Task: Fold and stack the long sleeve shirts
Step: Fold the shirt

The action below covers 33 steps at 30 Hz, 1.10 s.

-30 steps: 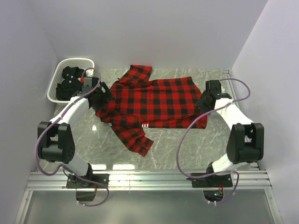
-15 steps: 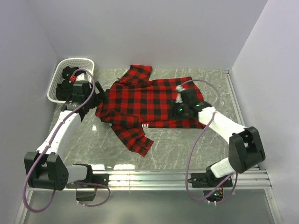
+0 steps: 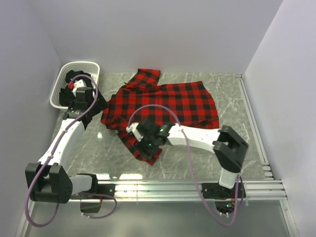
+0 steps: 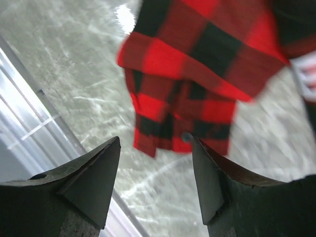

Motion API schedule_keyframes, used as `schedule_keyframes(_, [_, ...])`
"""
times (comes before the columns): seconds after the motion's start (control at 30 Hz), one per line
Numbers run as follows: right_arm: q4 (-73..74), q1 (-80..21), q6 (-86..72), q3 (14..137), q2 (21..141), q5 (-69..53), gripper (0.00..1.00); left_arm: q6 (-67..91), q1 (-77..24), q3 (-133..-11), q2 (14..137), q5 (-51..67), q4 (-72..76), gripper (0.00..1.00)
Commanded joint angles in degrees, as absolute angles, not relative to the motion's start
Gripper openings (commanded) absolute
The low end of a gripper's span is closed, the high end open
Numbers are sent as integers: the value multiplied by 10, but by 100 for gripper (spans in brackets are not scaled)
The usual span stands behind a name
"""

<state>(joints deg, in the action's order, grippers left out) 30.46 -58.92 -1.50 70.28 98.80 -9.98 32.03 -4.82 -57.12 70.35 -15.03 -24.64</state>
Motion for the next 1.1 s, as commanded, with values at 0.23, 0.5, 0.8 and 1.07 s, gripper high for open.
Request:
schedule_keyframes(0.23, [370, -649, 46, 772, 1098, -20, 63, 325, -29, -563, 679, -174, -230, 99])
schedule_keyframes(0.5, [374, -670, 50, 772, 1142, -1, 38, 329, -25, -563, 680, -167, -230, 99])
schedule_keyframes(0.8, [439, -656, 79, 895, 1088, 135, 0, 333, -21, -561, 681, -155, -228, 99])
schedule_keyframes(1.07, [479, -588, 127, 1100, 1041, 223, 0, 335, -20, -560, 695, -119, -227, 99])
